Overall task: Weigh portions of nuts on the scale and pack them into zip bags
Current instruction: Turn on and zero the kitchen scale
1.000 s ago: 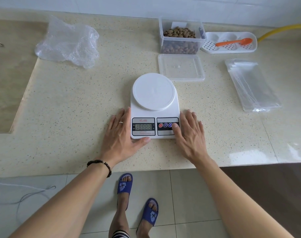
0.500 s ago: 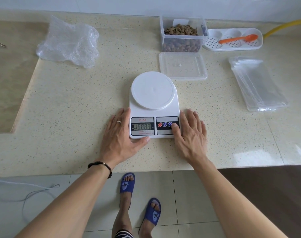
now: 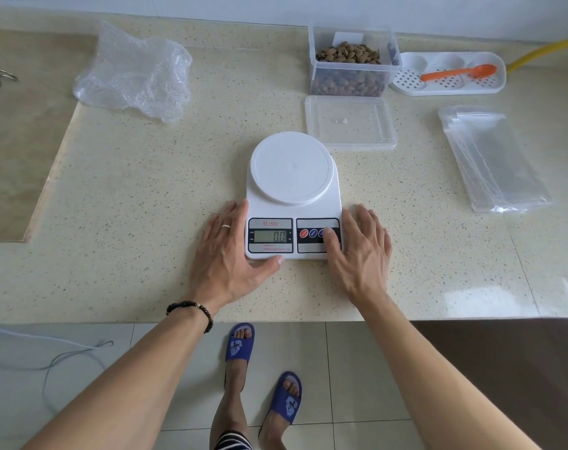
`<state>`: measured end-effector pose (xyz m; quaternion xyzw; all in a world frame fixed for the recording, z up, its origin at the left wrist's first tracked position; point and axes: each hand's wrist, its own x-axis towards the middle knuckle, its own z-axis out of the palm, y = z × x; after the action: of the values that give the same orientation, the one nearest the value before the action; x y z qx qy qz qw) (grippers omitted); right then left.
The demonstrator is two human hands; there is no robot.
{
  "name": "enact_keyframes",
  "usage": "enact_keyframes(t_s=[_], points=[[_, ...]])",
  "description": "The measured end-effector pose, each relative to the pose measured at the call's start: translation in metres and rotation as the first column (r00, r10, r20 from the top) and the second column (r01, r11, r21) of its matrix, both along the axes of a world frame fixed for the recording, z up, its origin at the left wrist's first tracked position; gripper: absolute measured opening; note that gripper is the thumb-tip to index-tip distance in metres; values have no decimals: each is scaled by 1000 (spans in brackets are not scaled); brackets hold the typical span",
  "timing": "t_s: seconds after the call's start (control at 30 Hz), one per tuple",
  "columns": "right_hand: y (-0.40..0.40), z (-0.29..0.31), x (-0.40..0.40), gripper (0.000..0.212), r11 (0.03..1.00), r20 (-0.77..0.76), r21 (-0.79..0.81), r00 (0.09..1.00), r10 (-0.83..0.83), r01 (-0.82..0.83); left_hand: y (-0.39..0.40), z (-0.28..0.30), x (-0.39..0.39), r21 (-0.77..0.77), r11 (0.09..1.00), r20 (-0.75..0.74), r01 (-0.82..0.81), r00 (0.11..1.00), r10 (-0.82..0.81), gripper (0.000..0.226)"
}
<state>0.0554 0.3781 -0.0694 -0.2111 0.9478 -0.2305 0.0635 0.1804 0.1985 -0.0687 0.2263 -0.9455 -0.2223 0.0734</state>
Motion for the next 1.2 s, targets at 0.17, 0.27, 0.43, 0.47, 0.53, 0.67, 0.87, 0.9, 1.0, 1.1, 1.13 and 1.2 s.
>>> enact_keyframes(t_s=[0.17, 0.27, 0.43, 0.47, 0.53, 0.67, 0.87, 0.9, 1.0, 1.1, 1.13, 1.2], points=[[-1, -1, 0, 65, 1000, -26, 5, 1000, -6, 6, 0, 0, 0, -10, 1000, 6, -2, 1000, 2, 111], [-2, -2, -1, 63, 1000, -35, -7, 999, -6, 5, 0, 0, 0, -17, 1000, 12, 3, 1000, -3, 111], [-2, -2, -2, 62, 1000, -34, -22, 999, -4, 3, 0, -1, 0, -16, 1000, 7, 2, 1000, -2, 111], [-2, -2, -3, 62, 1000, -32, -22, 999, -3, 2, 0, -1, 0, -16, 1000, 6, 1, 1000, -1, 111], [-1, -2, -2, 62, 1000, -32, -26, 999, -6, 5, 0, -1, 0, -11, 1000, 5, 0, 1000, 0, 111], [-1, -2, -2, 60, 1000, -38, -27, 999, 1, -2, 0, -1, 0, -5, 1000, 4, 3, 1000, -3, 111], [-1, -3, -3, 57, 1000, -41, -27, 999, -2, 1, 0, -2, 1, -12, 1000, 1, 11, 1000, -11, 111], [-1, -3, -2, 57, 1000, -44, -20, 999, 1, -2, -1, -3, 1, -13, 1000, -2, 10, 1000, -10, 110], [-1, -2, -1, 57, 1000, -33, -10, 999, 1, -1, -1, -3, 1, -16, 1000, -16, 12, 1000, -12, 110], [-1, 4, 0, 54, 1000, 11, -15, 1000, 8, -8, 1, -2, 2, 5, 1000, -17, 20, 1000, -20, 109], [0, 6, 1, 55, 1000, 29, -17, 999, 17, -17, 1, 0, 3, 38, 999, -19, 17, 1000, -16, 109], [1, 13, 3, 59, 999, 73, -8, 997, 32, -32, 1, 3, 5, 110, 994, -29, 12, 1000, -8, 105]])
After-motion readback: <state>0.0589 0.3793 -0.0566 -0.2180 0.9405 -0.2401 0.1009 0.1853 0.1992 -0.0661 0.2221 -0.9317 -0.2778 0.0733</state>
